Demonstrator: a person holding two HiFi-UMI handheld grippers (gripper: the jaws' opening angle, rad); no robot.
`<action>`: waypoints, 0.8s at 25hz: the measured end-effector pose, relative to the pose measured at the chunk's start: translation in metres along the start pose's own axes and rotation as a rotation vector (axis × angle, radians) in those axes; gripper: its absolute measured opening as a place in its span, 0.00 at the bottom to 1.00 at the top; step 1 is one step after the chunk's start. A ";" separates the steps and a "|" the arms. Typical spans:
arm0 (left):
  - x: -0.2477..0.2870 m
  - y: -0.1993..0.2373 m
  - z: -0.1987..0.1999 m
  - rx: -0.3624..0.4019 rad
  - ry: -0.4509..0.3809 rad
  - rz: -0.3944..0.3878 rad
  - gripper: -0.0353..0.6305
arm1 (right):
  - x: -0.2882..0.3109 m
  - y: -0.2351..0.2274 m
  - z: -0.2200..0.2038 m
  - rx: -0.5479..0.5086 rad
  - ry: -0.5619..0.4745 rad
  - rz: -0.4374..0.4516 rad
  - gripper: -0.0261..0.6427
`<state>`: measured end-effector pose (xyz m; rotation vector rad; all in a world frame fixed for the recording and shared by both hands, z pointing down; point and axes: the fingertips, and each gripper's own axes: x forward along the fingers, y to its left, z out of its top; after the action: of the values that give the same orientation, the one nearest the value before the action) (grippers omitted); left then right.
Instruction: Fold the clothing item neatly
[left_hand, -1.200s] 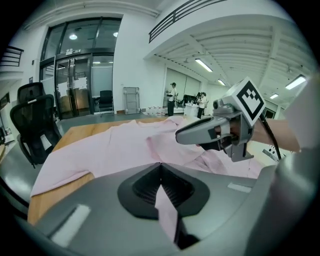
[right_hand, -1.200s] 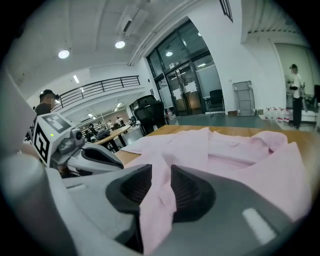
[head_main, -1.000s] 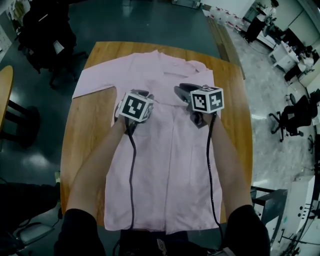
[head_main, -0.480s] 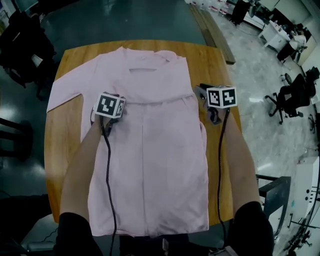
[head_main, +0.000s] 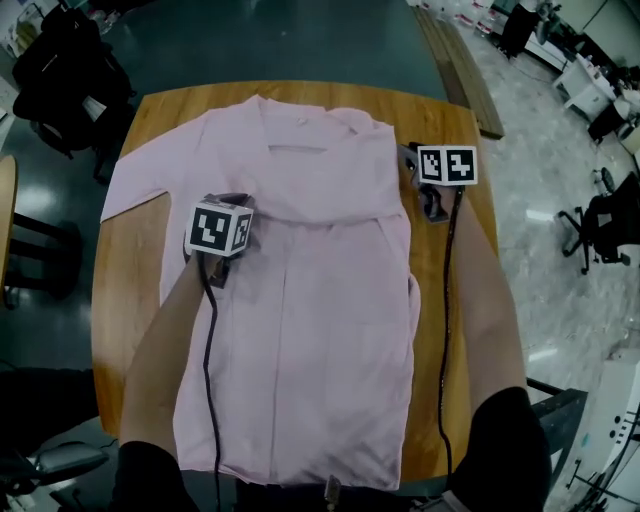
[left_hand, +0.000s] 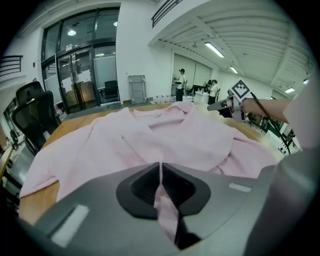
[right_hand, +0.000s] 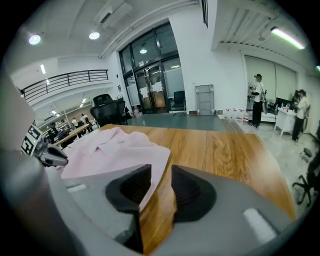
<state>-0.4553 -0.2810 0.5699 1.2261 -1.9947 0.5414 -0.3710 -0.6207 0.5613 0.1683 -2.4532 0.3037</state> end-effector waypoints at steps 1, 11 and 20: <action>-0.001 0.001 -0.002 -0.005 0.003 0.002 0.09 | 0.009 -0.003 0.004 0.007 0.000 0.005 0.22; -0.001 -0.004 -0.004 -0.010 0.027 0.021 0.09 | 0.054 -0.007 0.014 -0.035 0.140 0.043 0.24; -0.011 -0.003 -0.013 -0.034 0.056 0.073 0.08 | 0.040 -0.022 0.020 -0.051 0.069 -0.023 0.06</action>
<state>-0.4449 -0.2674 0.5705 1.1097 -1.9995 0.5687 -0.4103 -0.6486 0.5747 0.1612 -2.3862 0.2330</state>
